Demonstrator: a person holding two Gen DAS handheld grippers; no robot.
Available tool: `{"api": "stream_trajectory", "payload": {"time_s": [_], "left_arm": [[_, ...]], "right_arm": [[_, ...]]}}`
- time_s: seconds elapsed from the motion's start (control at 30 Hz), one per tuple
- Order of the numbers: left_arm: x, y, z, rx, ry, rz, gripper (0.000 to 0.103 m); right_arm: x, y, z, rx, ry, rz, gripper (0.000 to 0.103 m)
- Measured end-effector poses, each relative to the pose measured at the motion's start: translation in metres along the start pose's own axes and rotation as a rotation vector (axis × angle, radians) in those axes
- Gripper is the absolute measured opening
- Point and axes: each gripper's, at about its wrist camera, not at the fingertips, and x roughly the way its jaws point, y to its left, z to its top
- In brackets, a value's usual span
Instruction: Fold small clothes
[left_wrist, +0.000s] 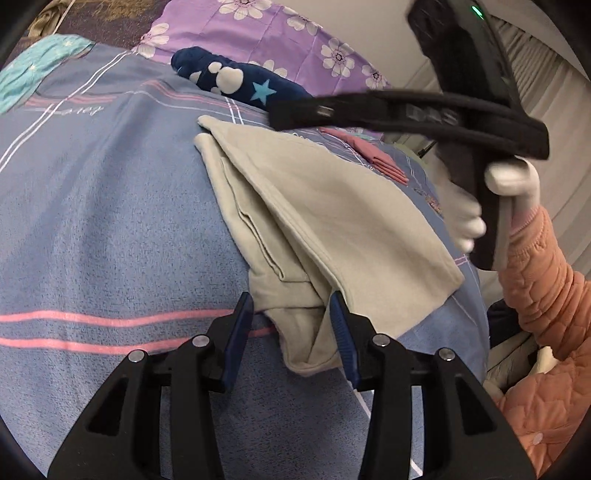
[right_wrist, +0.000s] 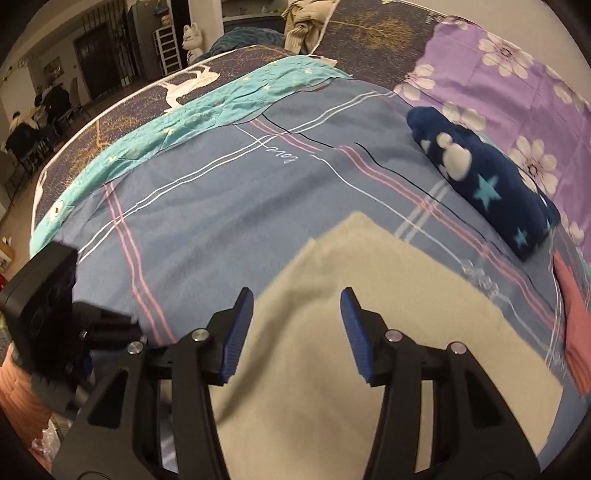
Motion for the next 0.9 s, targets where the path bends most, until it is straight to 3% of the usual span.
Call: {"api": "stream_trajectory", "payload": {"time_s": [0.2, 0.27, 0.3, 0.33, 0.37, 0.53, 0.6, 0.73, 0.83, 0.9], "left_arm": [[0.001, 0.008, 0.0, -0.065, 0.0, -0.022, 0.042], [0.002, 0.012, 0.0, -0.09, -0.001, -0.023, 0.035], [0.002, 0.014, 0.0, -0.101, 0.0, -0.021, 0.031], [0.003, 0.018, -0.001, -0.12, 0.003, -0.014, 0.016], [0.004, 0.02, -0.003, -0.136, 0.01, -0.018, 0.01], [-0.002, 0.014, -0.016, -0.133, 0.012, 0.009, 0.003], [-0.004, 0.016, -0.021, -0.134, 0.014, 0.003, 0.003], [-0.009, 0.014, -0.022, -0.125, 0.019, 0.013, 0.003], [-0.016, 0.013, -0.023, -0.113, 0.016, 0.031, 0.003], [-0.022, 0.013, -0.025, -0.108, 0.005, 0.045, 0.003]], "right_arm": [[0.065, 0.009, 0.03, -0.041, 0.117, -0.096, 0.048], [0.083, 0.004, 0.032, -0.019, 0.159, -0.12, 0.047], [0.09, 0.002, 0.032, -0.016, 0.17, -0.13, 0.041], [0.097, 0.0, 0.031, -0.017, 0.181, -0.15, 0.033], [0.099, -0.001, 0.031, -0.023, 0.18, -0.176, 0.012], [0.084, -0.021, 0.038, 0.084, 0.061, -0.118, 0.003], [0.096, -0.031, 0.037, 0.114, 0.073, -0.136, 0.0], [0.095, -0.038, 0.03, 0.162, 0.034, -0.063, 0.004], [0.058, -0.045, 0.021, 0.212, -0.036, 0.007, 0.019], [0.026, -0.041, 0.006, 0.163, -0.102, 0.004, 0.04]]}}
